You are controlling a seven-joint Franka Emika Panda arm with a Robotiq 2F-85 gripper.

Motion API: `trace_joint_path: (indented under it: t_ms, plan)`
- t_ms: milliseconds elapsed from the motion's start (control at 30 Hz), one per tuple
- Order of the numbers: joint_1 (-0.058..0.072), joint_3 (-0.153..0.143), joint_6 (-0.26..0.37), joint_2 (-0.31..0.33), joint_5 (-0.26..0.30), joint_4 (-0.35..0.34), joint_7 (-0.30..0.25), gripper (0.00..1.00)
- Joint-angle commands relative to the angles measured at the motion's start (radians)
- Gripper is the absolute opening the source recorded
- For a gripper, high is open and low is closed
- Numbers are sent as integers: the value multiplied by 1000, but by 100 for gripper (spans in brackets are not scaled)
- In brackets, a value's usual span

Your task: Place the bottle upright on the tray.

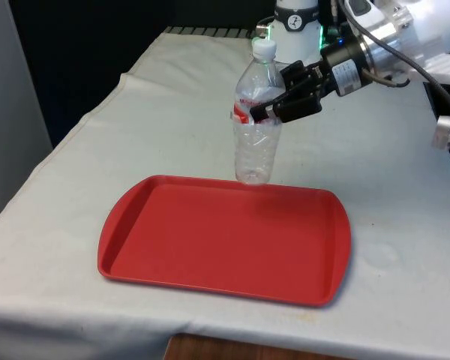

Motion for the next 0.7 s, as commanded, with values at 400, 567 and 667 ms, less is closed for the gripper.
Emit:
trace_joint_path:
  t_ms: [400, 567, 667]
  plan:
    - [0, -2, -2, 38, -2, 26, -1, 34]
    - [-1, -3, -2, 64, 0, 50, -4, 34]
    - [0, -4, -3, 68, -3, 52, -3, 34]
